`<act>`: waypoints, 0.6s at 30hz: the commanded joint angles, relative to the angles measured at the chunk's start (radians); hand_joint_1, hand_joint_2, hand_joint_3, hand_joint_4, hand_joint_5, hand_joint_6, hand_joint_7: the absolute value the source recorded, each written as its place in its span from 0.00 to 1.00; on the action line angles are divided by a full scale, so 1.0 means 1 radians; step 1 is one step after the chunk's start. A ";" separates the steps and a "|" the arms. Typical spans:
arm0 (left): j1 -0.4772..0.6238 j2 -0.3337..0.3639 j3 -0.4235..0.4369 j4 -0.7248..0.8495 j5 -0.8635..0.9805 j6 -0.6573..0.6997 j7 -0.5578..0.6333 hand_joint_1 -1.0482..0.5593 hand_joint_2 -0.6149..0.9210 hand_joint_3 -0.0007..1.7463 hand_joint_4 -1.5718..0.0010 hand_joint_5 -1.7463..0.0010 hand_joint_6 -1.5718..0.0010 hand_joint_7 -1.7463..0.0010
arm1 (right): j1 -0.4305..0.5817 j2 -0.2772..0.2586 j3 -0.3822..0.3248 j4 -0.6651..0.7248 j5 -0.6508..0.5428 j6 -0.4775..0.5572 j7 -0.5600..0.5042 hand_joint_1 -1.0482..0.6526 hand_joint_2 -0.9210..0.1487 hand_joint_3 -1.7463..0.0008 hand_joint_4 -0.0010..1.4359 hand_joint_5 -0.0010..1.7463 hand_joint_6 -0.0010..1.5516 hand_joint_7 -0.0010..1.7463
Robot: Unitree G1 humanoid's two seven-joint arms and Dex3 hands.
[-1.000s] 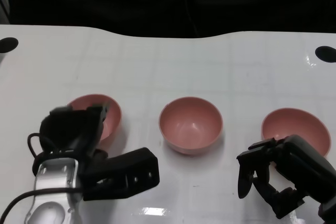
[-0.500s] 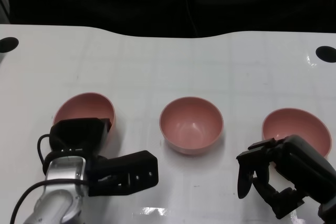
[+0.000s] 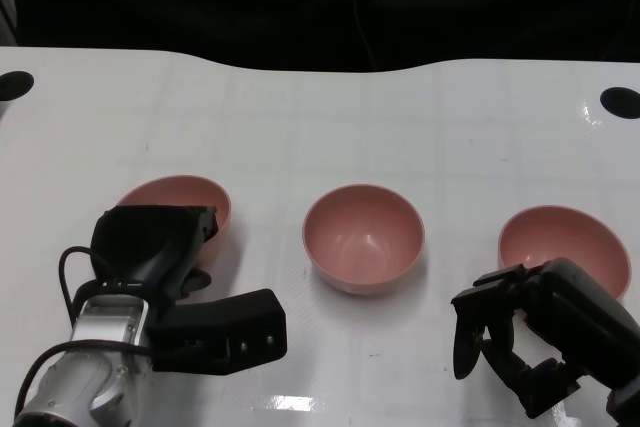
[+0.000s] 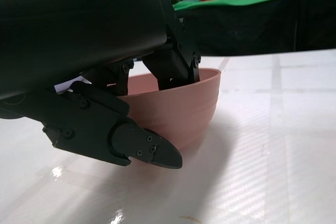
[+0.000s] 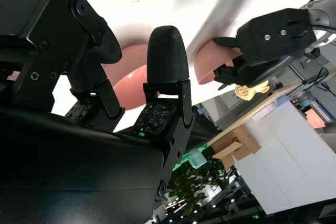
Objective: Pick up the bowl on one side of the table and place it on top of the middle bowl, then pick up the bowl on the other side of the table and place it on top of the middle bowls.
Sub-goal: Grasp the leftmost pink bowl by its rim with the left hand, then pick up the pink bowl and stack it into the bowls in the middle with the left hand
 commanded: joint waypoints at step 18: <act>-0.017 0.056 0.015 -0.255 -0.138 -0.385 0.031 0.53 0.67 0.64 0.44 0.00 0.46 0.21 | -0.011 -0.006 -0.007 0.032 -0.003 -0.027 -0.017 0.71 0.74 0.09 0.70 0.91 0.64 0.67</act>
